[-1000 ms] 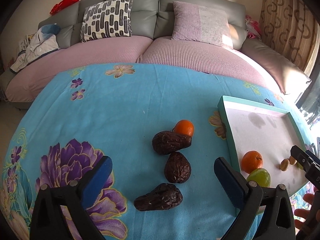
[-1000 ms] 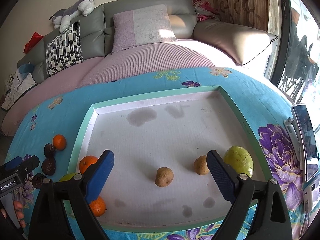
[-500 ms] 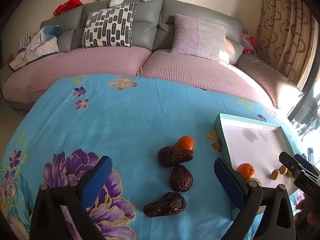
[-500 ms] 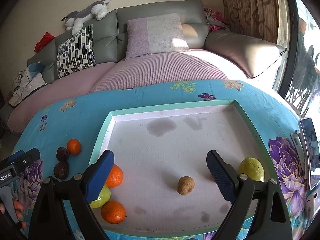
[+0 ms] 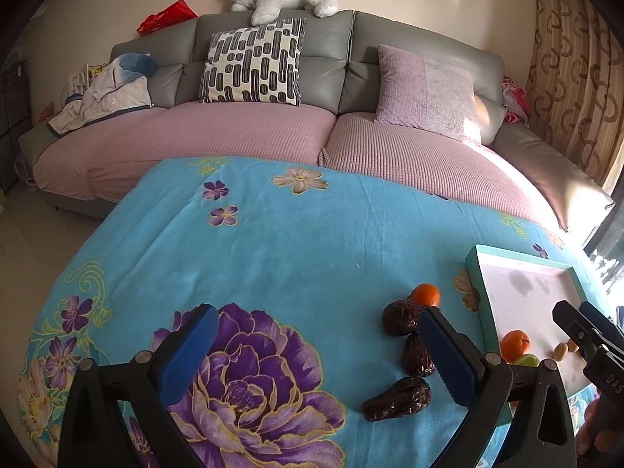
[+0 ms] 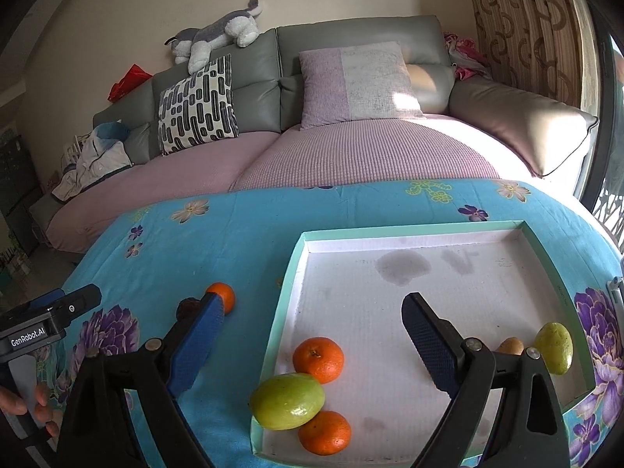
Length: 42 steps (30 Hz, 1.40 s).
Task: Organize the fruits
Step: 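Move both grippers back from the tray to the dates at the pile, then grasp a large dark brown date with the left gripper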
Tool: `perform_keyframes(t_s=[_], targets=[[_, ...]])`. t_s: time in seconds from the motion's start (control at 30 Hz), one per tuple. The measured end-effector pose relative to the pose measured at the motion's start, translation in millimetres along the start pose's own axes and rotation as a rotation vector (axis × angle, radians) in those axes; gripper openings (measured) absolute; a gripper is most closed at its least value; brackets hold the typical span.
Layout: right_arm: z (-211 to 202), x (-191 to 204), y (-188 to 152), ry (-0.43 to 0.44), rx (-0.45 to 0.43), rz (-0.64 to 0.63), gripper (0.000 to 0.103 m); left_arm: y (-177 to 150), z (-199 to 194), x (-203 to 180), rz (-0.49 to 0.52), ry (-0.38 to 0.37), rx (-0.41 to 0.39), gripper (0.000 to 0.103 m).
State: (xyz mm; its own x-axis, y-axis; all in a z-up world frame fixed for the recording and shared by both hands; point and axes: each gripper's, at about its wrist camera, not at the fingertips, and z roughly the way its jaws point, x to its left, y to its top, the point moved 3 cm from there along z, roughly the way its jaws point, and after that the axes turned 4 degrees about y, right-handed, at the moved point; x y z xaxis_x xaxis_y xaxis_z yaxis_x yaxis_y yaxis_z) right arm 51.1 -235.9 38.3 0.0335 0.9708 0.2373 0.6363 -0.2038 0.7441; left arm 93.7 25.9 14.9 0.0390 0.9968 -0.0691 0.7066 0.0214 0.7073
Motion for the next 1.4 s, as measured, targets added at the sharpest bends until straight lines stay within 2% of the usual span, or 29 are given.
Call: perform_keyframes(t_s=[0.2, 0.43, 0.47, 0.53, 0.73, 0.87, 1.03, 1.07, 1.23, 1.4], targets=[[13.7, 14.6, -5.8, 0.018, 0.058, -0.016, 0.088, -23.4, 14.2, -9.8, 0.016, -0.052, 0.085, 0.102], [21.5, 18.8, -12.9, 0.025, 0.101, -0.006, 0.088, -46.1, 25.8, -28.1, 0.021, -0.121, 0.176, 0.101], [20.9, 18.0, -12.9, 0.023, 0.098, -0.003, 0.088, -48.0, 27.6, -30.3, 0.022, -0.13, 0.188, 0.1], [20.4, 16.7, -12.9, 0.021, 0.097, 0.0, 0.088, -51.4, 31.4, -34.3, 0.022, -0.146, 0.209, 0.09], [19.6, 16.5, -12.6, 0.02, 0.097, 0.001, 0.088, -62.7, 44.3, -45.3, 0.026, -0.172, 0.275, 0.087], [19.7, 17.8, -12.5, 0.023, 0.096, -0.004, 0.088, -66.2, 48.3, -49.0, 0.034, -0.164, 0.285, 0.084], [19.9, 18.3, -12.4, 0.022, 0.093, -0.005, 0.088, -65.3, 45.9, -55.4, 0.044, -0.202, 0.288, 0.06], [19.9, 18.9, -12.1, 0.023, 0.092, -0.005, 0.088, -65.5, 45.2, -56.8, 0.047, -0.211, 0.291, 0.059], [20.9, 23.3, -11.0, 0.032, 0.085, -0.009, 0.088, -55.8, 43.2, -50.6, 0.029, -0.221, 0.256, 0.059], [23.9, 33.7, -11.5, 0.059, 0.083, -0.028, 0.086, -41.2, 33.5, -18.7, -0.061, -0.141, 0.176, 0.059]])
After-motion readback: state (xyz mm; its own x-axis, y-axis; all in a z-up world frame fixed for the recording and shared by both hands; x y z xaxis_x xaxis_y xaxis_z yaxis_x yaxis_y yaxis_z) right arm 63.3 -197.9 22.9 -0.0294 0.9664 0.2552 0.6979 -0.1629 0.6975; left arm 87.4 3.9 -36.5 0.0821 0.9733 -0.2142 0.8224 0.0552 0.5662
